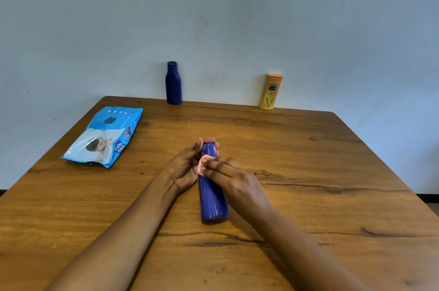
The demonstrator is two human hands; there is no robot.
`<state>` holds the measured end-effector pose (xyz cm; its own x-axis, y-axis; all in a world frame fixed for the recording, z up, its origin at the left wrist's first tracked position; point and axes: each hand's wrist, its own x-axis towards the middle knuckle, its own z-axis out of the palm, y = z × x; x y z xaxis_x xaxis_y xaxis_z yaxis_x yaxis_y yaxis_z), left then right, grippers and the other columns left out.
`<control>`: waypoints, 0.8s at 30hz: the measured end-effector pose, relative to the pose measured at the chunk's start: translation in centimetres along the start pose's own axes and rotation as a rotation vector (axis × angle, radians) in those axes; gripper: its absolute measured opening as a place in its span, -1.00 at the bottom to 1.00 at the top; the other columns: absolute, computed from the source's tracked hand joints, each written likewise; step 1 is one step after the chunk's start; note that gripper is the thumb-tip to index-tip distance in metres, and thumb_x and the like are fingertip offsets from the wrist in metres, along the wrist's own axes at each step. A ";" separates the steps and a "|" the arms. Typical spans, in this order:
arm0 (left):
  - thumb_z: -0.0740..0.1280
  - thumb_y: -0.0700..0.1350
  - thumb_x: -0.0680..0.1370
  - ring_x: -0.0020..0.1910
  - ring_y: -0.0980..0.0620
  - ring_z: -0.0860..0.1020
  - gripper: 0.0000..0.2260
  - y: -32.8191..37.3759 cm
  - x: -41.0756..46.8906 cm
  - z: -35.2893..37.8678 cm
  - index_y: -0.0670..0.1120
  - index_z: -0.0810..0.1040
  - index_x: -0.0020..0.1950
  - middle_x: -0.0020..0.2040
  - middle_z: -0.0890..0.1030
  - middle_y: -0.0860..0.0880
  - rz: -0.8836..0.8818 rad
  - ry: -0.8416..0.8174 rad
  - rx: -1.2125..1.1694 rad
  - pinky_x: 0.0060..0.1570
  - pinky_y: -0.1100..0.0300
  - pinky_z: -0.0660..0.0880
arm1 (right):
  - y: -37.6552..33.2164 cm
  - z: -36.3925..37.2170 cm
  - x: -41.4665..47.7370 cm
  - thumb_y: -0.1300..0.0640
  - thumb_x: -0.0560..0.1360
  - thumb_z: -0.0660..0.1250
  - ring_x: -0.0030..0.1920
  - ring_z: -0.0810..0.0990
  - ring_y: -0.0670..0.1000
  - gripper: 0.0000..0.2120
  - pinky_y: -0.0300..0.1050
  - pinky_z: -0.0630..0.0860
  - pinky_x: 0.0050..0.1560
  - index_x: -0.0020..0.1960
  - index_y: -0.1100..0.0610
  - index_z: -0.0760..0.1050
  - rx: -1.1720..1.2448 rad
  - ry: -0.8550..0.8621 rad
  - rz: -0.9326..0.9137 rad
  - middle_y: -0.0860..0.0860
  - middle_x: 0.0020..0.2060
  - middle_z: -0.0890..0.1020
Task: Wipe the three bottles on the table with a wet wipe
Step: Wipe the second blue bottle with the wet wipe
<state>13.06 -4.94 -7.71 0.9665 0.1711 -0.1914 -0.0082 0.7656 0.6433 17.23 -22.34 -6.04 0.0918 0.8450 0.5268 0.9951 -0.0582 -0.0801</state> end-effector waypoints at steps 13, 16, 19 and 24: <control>0.66 -0.07 0.14 0.05 -0.07 0.63 -0.43 0.0 -0.4 0.4 -0.26 0.63 0.06 0.08 0.64 -0.22 0.028 -0.011 -0.003 0.07 0.08 0.57 | -0.5 0.3 1.2 0.31 0.29 0.52 0.11 0.57 0.14 -0.54 -0.01 0.62 -0.08 0.16 0.26 0.51 -0.090 0.101 0.116 0.19 0.12 0.59; 0.64 -0.09 0.20 0.09 -0.06 0.61 -0.43 0.1 -0.6 0.2 -0.24 0.60 0.14 0.10 0.63 -0.19 0.023 -0.041 -0.023 0.09 0.08 0.56 | -0.6 0.2 1.6 0.30 0.32 0.47 0.08 0.57 0.15 -0.54 -0.02 0.61 -0.12 0.20 0.26 0.49 -0.085 0.100 0.178 0.19 0.14 0.58; 0.45 -0.13 0.41 -0.01 0.00 0.63 -0.78 -0.1 -1.0 0.6 -0.19 0.67 0.01 -0.01 0.65 -0.14 0.030 -0.015 -0.013 0.04 0.12 0.56 | -0.6 0.3 1.6 0.29 0.34 0.44 0.08 0.57 0.14 -0.52 0.01 0.61 -0.09 0.25 0.26 0.46 -0.068 0.100 0.258 0.21 0.18 0.55; 0.32 -0.14 0.46 -0.05 -0.02 0.65 -0.77 -0.4 -0.8 0.8 -0.22 0.64 0.03 -0.01 0.66 -0.17 0.084 0.035 -0.004 -0.03 0.14 0.60 | -1.1 0.1 1.3 0.26 0.34 0.44 0.11 0.57 0.13 -0.53 0.01 0.62 -0.07 0.23 0.26 0.49 -0.087 0.070 0.231 0.19 0.16 0.57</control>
<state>12.49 -5.84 -7.23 0.9528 0.2562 -0.1631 -0.0895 0.7502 0.6551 16.26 -21.18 -5.35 0.3161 0.7656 0.5602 0.9467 -0.2934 -0.1332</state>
